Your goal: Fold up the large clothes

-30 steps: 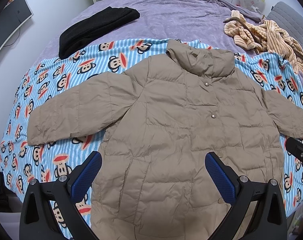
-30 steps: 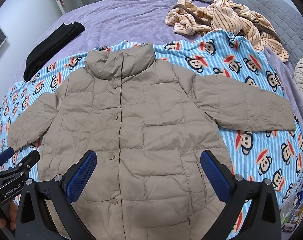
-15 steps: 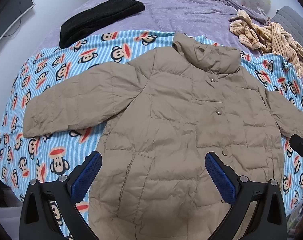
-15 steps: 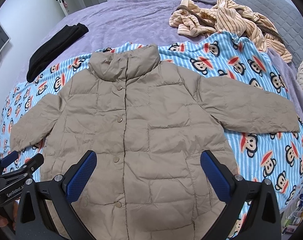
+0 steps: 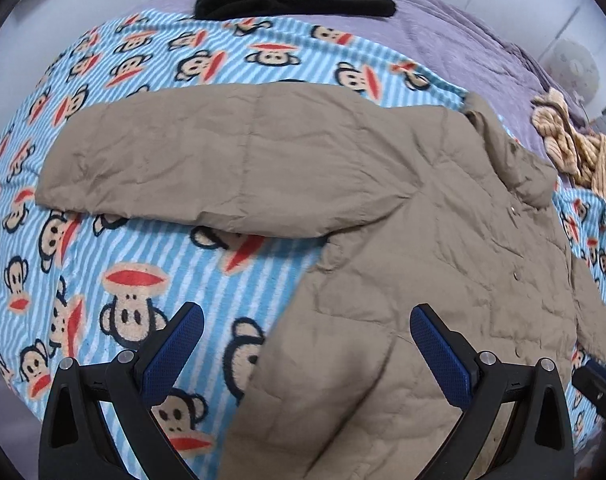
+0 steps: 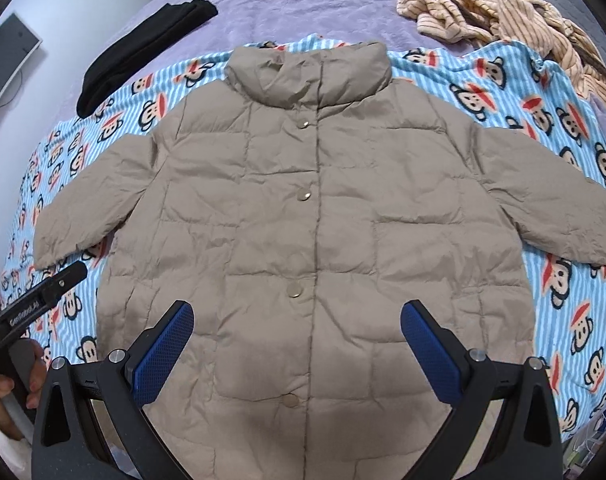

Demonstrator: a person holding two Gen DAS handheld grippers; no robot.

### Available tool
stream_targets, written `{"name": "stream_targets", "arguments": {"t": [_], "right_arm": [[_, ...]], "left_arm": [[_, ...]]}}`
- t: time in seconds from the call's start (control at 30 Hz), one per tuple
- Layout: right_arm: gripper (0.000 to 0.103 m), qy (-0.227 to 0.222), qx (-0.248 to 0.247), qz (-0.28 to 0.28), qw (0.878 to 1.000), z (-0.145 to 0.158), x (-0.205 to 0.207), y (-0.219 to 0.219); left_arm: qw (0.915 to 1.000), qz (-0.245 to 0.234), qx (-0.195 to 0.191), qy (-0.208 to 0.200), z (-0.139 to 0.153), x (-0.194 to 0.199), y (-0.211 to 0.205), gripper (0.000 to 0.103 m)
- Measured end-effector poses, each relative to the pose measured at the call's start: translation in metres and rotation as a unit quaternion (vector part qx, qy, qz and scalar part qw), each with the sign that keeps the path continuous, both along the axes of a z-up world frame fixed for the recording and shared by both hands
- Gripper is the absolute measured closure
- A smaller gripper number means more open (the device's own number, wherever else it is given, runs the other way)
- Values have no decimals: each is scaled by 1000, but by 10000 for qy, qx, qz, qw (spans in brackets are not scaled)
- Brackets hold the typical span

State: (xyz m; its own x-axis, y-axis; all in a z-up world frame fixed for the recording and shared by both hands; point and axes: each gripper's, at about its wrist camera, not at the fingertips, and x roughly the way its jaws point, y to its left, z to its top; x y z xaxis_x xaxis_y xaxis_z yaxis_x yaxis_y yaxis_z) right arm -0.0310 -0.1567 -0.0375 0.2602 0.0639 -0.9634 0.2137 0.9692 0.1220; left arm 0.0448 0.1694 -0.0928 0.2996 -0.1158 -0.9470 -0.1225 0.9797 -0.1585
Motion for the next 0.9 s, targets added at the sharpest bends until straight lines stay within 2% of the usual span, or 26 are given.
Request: {"name": "stream_targets", "arguments": {"t": [0.13, 0.23, 0.33, 0.43, 0.57, 0.63, 0.67, 0.7, 0.73, 0.77, 0.9], "right_arm": [[0, 101, 130, 223, 9996, -18, 8, 30], [0, 130, 244, 380, 9989, -30, 15, 51], [0, 116, 366, 522, 9979, -40, 24, 68], [0, 53, 485, 641, 9967, -48, 33, 84], [0, -30, 547, 742, 9957, -59, 50, 100], [0, -116, 581, 766, 9953, -63, 59, 107], [0, -153, 592, 772, 9951, -64, 64, 110], [0, -188, 605, 773, 9950, -65, 68, 112], [0, -238, 627, 773, 9948, -67, 74, 115], [0, -261, 655, 764, 9946, -67, 78, 117], [0, -385, 862, 673, 9933, -69, 101, 127]], "left_arm": [[9947, 714, -738, -77, -26, 11, 62, 0], [9841, 1223, -1284, -119, -49, 21, 104, 0], [9729, 1640, -1625, -132, -72, 34, 135, 0], [9643, 1894, -1829, -278, -84, 53, 157, 0], [9613, 2118, -1679, -528, -89, 86, 174, 2], [9626, 2261, -1379, -575, -91, 101, 178, 28], [9655, 2227, -1233, -544, -93, 110, 180, 53], [9671, 2153, -1235, -555, -93, 116, 180, 84], [9668, 2065, -1380, -602, -92, 121, 183, 92], [9671, 2047, -1377, -628, -88, 121, 185, 93], [9776, 1629, -651, -1159, -48, 111, 180, 93]]}}
